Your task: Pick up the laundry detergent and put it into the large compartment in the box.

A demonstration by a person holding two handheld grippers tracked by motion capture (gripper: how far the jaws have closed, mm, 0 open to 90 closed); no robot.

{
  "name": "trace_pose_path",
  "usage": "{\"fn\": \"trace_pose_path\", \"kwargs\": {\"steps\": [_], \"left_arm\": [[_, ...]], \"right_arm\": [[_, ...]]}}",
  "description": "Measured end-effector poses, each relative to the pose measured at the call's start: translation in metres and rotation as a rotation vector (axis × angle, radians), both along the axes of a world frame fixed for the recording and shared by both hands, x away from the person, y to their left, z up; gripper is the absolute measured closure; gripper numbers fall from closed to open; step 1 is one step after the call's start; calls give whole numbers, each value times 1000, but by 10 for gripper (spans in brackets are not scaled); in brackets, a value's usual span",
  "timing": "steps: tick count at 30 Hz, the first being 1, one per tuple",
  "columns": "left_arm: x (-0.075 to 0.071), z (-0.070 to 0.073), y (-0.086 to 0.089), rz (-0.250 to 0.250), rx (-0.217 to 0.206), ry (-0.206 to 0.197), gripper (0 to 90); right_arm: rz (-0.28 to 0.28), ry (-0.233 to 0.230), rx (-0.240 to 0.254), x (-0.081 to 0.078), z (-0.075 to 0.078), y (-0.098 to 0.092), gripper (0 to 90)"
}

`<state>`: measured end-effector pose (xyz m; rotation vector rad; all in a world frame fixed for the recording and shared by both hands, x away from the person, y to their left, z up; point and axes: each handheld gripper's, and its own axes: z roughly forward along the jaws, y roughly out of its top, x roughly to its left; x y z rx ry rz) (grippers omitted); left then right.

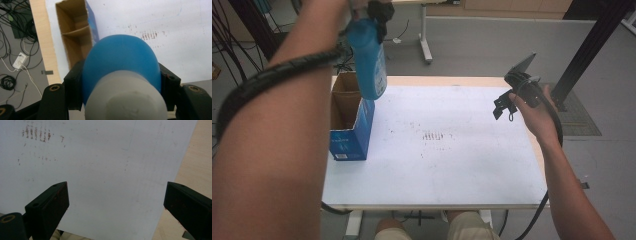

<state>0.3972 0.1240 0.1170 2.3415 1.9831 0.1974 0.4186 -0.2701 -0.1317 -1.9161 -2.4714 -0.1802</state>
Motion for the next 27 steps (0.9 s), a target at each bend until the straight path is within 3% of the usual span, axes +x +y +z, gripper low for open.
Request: {"fn": "trace_pose_path", "kwargs": {"steps": [7, 12, 19, 27], "left_arm": [[5, 15, 33, 57, 9, -21, 378], [9, 15, 50, 87, 8, -26, 378], [14, 0, 65, 125, 15, -42, 378], [21, -22, 78, 147, -3, -23, 378]], "right_arm": [[5, 9, -6, 3, -1, 5, 58], [-4, 14, 3, 4, -3, 4, 58], [-3, 21, 9, 4, -8, 4, 58], [-3, 26, 2, 5, -10, 5, 58]]}}
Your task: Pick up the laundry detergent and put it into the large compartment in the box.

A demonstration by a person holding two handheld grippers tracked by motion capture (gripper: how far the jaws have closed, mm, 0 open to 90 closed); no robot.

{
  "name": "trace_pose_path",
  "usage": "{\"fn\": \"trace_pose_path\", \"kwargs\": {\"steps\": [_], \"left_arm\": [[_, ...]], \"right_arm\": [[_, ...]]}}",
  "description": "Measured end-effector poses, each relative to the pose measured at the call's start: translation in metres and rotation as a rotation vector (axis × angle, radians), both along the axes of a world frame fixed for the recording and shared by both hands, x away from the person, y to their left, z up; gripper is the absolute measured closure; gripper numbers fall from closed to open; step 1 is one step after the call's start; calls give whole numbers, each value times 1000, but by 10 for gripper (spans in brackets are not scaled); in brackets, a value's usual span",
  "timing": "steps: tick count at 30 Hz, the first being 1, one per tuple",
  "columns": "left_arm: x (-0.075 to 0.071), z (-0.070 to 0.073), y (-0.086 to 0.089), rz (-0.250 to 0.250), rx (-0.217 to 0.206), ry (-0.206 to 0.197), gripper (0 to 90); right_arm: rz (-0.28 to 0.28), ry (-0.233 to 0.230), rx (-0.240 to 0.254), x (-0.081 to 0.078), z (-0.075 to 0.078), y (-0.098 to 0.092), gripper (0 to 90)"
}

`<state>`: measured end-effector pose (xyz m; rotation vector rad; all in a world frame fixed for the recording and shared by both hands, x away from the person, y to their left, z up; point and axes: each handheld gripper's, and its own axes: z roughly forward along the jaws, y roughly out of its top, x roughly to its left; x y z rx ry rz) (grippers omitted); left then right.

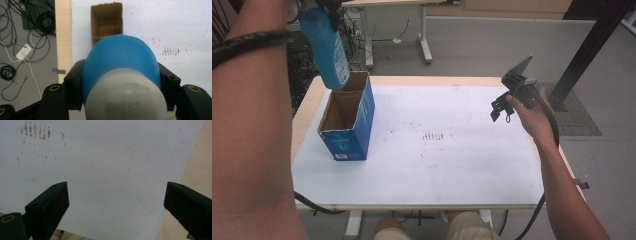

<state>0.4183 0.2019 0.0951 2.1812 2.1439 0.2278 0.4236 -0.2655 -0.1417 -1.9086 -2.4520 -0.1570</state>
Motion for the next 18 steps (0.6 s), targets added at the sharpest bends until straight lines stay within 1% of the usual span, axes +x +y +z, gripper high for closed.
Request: {"fn": "trace_pose_path", "kwargs": {"steps": [6, 9, 17, 18], "left_arm": [[4, -14, 5, 11, 10, 11, 378], [4, -21, 9, 17, 6, 10, 378], [11, -42, 13, 19, 9, 37, 378], [11, -44, 13, 20, 8, 36, 378]], "right_arm": [[-5, 0, -4, 0, 0, -2, 58], [-6, -1, -7, 0, 0, -2, 58], [-1, 4, -11, 1, -2, 1, 58], [-1, 4, -11, 1, -2, 1, 58]]}}
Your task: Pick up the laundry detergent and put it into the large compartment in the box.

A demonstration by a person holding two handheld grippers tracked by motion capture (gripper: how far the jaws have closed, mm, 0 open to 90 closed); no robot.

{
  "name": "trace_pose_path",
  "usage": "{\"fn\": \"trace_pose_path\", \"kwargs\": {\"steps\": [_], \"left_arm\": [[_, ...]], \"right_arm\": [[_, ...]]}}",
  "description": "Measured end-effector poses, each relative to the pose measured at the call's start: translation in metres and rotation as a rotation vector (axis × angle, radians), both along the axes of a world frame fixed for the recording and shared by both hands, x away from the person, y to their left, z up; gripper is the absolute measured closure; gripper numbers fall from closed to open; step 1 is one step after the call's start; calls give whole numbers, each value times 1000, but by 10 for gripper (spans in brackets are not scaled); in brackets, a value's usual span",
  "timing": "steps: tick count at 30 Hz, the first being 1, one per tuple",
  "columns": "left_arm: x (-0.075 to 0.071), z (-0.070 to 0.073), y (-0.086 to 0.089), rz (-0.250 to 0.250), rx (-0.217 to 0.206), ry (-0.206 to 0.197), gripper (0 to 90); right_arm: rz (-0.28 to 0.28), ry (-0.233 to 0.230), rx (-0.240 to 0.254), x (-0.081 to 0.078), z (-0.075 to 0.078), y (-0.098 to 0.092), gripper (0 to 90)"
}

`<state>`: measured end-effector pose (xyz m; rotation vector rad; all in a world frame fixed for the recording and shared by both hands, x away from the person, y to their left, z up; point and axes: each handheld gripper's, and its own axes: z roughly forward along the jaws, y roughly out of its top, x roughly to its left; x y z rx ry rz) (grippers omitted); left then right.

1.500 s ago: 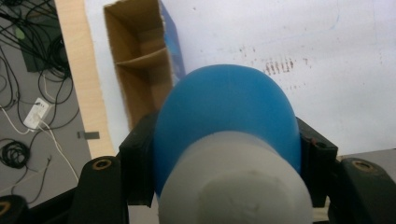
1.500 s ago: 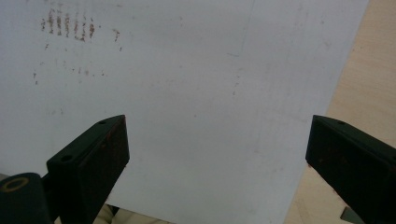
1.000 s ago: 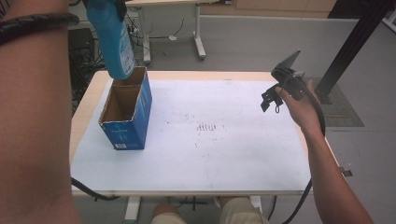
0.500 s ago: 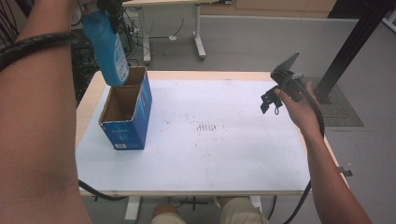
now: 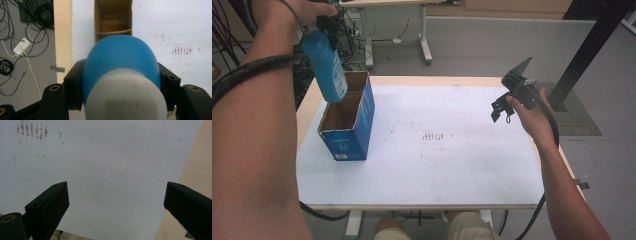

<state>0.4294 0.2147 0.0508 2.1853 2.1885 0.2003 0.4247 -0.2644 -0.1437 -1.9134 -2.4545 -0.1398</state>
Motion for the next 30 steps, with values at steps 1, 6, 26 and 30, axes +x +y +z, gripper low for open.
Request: {"fn": "trace_pose_path", "kwargs": {"steps": [1, 6, 26, 30], "left_arm": [[1, -2, 0, -1, 1, 4, 378], [2, -14, 2, -4, -4, 10, 378], [4, -63, 13, -7, -18, 35, 378], [6, -74, 14, -10, -23, 46, 378]], "right_arm": [[0, -2, 1, -1, 0, 0, 58], [-1, -4, -2, -2, 3, -1, 58], [-4, -14, -7, -6, 5, -1, 58], [-6, -13, -6, -6, 4, 0, 58]]}}
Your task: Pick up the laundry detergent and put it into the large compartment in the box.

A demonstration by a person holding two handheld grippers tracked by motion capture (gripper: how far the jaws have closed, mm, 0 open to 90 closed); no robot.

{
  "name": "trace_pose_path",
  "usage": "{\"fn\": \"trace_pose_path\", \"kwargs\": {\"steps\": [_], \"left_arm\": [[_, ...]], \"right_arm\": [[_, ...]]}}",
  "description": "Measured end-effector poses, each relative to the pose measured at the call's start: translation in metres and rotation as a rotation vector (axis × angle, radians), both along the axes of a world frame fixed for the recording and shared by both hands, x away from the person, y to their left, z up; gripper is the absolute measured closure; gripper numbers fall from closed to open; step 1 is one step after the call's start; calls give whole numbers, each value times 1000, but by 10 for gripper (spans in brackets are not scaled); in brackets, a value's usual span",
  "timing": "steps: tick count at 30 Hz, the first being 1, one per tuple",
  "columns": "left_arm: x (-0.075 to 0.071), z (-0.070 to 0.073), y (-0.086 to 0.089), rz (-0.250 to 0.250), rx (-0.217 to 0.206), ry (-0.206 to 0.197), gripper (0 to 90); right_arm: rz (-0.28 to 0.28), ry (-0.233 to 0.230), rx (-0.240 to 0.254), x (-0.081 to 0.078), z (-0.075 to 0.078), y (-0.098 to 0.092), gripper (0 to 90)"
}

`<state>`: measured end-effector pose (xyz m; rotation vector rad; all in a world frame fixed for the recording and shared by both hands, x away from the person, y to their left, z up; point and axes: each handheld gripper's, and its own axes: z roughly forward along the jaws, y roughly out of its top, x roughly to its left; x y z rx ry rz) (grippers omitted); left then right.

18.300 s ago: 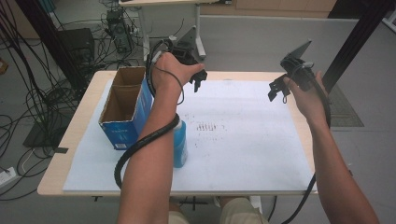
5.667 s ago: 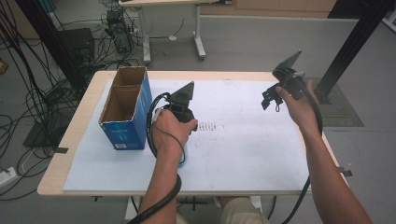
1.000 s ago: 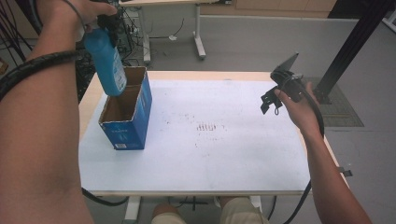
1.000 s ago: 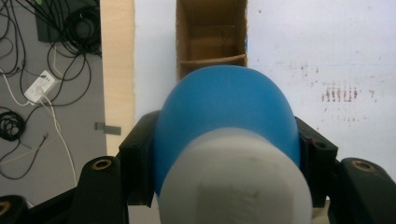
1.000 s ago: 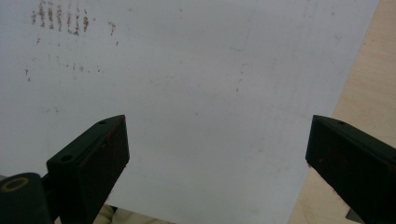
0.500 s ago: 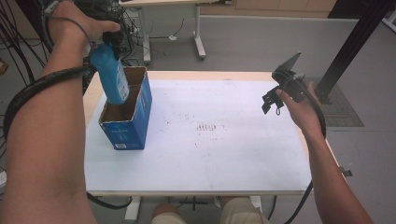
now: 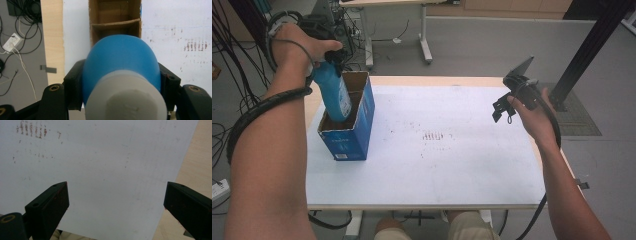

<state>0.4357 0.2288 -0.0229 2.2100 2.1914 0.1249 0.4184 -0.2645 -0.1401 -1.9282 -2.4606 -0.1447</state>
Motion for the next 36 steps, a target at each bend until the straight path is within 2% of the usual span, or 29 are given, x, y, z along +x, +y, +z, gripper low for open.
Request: {"fn": "trace_pose_path", "kwargs": {"steps": [14, 32, 36], "left_arm": [[6, -38, -1, -18, 2, 30, 378], [8, -57, -5, -32, 0, 46, 378], [7, -65, -7, -33, 2, 46, 378]], "right_arm": [[-3, 3, -7, 0, -2, 0, 58], [-6, 4, -11, -2, -3, -2, 58], [-6, 3, -9, -3, -3, -2, 58]]}}
